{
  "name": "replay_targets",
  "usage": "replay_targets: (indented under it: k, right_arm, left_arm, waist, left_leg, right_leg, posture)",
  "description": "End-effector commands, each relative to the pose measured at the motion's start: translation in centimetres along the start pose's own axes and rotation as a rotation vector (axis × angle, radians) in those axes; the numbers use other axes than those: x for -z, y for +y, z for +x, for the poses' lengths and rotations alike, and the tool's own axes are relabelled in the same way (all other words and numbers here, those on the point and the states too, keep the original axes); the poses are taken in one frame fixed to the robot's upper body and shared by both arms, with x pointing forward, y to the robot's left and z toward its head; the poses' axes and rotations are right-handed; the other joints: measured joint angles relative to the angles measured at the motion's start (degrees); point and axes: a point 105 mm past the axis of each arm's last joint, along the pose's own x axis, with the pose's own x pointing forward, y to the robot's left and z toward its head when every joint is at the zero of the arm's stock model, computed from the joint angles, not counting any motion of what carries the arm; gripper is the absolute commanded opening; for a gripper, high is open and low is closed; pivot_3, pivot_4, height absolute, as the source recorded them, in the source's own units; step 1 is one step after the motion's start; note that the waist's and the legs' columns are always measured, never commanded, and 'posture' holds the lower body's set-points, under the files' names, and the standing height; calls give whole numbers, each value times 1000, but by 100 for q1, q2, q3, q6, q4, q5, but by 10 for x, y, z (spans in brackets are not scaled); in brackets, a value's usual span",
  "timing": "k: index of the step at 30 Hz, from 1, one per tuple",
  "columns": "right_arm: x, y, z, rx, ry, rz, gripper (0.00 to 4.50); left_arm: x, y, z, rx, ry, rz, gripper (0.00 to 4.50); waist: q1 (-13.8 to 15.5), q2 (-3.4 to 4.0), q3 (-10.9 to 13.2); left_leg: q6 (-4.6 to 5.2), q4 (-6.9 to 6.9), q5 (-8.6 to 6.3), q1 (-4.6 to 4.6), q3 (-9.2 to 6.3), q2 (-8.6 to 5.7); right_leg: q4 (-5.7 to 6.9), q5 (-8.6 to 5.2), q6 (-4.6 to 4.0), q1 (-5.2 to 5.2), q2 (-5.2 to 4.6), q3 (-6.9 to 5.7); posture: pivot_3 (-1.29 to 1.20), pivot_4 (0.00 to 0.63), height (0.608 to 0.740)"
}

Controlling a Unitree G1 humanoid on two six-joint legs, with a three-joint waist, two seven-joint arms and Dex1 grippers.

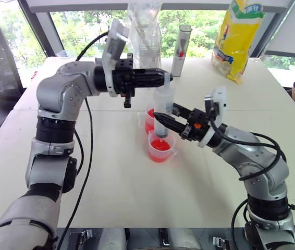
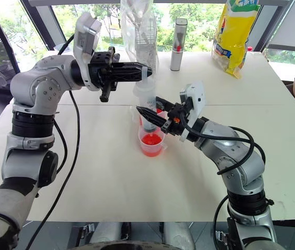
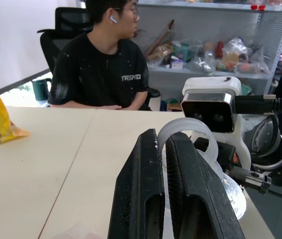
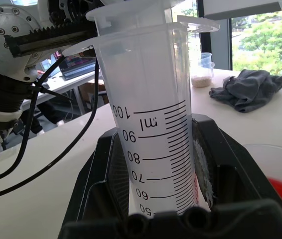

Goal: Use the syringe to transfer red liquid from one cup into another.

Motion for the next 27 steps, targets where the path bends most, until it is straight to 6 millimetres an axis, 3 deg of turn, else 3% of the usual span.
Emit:
replay_targets:
  k: [1,3,10,23,27]
  right_arm:
    - [-35,1,-2,12,-122,-83,1411]
    - [-34,1,-2,11,-120,-81,1411]
    - [-32,4,-3,3,-115,-76,1411]
    - [-30,4,-5,-1,-101,-57,1411]
    - [-25,3,-6,1,-81,-29,1411]
  left_arm:
    - [3,-11,13,85,31,-6,721]
    - [3,-12,11,88,30,-10,1338]
    - [-3,-3,-4,13,29,22,4454]
    - [-21,8,-67,-206,45,56,4454]
    - [-14,5,-77,-250,62,39,4454]
  waist:
    - [1,0,0]
    - [6,0,0]
    - [6,0,0]
    - [-10,1,0]
    - [-1,1,0]
  left_leg:
    - [0,0,0,0,0,0]
    - [0,0,0,0,0,0]
    - [0,0,0,0,-1,0]
    - [0,-2,0,0,0,2]
    - [0,-2,0,0,-1,4]
  right_leg:
    - [0,0,0,0,0,0]
    - [0,0,0,0,0,0]
    - [0,0,0,1,-1,0]
    - [-2,0,0,-1,0,0]
    - [-1,0,0,-1,-2,-1]
  posture:
    - [0,150,740]
    - [0,150,740]
    - [0,150,740]
    - [0,150,740]
    - [0,150,740]
